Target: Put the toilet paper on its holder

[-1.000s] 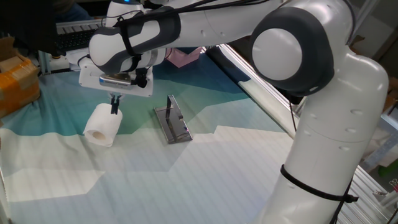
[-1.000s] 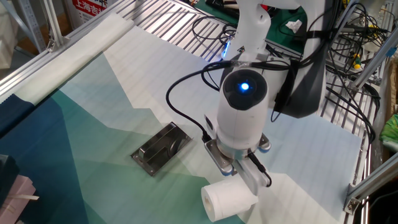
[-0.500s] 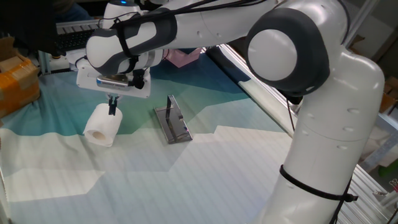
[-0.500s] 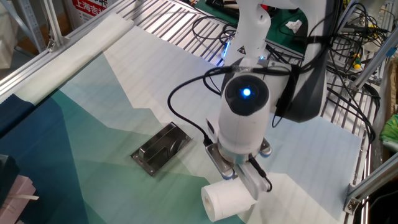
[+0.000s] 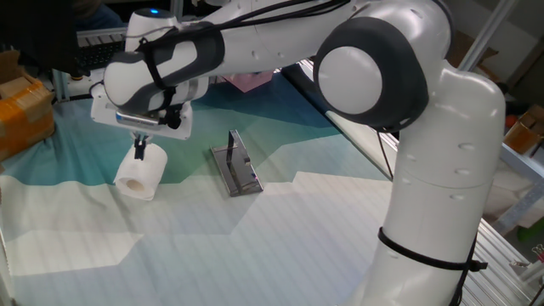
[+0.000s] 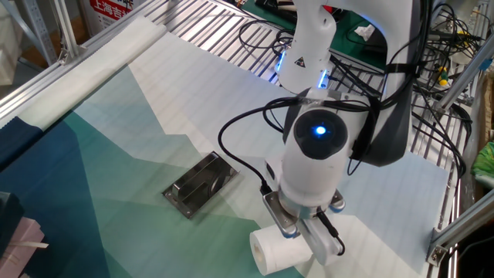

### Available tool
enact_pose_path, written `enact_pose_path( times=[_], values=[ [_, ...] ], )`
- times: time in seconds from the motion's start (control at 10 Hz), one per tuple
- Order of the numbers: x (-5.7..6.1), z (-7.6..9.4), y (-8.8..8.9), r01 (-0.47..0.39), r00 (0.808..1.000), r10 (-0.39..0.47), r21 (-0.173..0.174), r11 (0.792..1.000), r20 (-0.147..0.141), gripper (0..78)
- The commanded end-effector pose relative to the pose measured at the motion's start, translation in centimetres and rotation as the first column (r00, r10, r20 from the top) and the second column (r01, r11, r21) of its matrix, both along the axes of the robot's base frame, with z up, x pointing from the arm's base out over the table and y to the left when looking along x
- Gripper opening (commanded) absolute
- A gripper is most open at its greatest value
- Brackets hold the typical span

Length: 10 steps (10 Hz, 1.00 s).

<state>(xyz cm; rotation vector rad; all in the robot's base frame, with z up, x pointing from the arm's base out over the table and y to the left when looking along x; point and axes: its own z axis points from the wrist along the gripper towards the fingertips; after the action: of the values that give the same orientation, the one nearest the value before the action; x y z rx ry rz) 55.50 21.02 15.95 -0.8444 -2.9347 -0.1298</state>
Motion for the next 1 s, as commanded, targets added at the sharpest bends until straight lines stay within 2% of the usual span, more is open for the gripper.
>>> enact_pose_path(
  times=[0.1, 0.3, 0.6, 0.8, 1.0],
  values=[
    [0.12, 0.10, 0.07, -0.003, 1.000, 0.003, -0.016, 1.000, 0.025, 0.0],
    [0.10, 0.09, 0.08, 0.000, 1.000, 0.000, -0.022, 1.000, 0.025, 0.0],
    [0.07, 0.06, 0.08, -0.014, 1.000, 0.015, -0.051, 0.999, 0.027, 0.0],
    [0.10, 0.04, 0.07, -0.019, 0.999, 0.020, -0.039, 0.999, 0.026, 0.0],
    [0.28, -0.16, 0.13, -0.029, 0.999, 0.031, -0.054, 0.998, 0.033, 0.0]
  ],
)
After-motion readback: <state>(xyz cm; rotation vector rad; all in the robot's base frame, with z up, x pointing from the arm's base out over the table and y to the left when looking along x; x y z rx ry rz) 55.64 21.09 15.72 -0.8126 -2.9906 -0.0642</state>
